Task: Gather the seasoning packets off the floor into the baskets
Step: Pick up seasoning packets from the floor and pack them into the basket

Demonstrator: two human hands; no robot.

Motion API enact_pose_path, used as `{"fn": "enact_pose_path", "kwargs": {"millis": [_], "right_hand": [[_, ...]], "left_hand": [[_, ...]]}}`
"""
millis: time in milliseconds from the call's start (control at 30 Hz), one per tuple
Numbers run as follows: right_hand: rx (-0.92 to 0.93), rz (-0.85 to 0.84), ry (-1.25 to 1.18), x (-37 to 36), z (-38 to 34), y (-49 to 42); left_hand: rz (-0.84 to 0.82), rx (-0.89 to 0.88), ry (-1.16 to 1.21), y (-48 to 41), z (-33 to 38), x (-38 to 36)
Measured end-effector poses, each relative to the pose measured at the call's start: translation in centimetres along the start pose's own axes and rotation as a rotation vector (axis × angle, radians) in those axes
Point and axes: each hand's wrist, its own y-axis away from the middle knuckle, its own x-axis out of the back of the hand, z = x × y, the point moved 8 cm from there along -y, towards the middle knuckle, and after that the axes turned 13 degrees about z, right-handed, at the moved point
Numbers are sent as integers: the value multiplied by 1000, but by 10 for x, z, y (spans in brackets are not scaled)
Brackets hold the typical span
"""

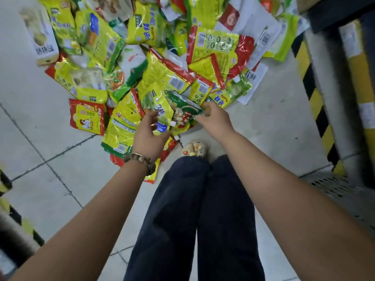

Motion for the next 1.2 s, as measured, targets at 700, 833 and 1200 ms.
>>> {"fn": "enact_pose_path", "kwargs": {"millis": [700, 833, 1200], "right_hand": [[-360, 259, -892, -90, -14, -120], [-321, 248, -1018, -52, -27, -120], [-153, -154, -895, -15, -86, -124]], "left_hand": [[152, 270, 342, -115, -82, -30], [153, 219, 456, -124, -64, -20], [-121, -124, 388, -151, -1, -32]]}}
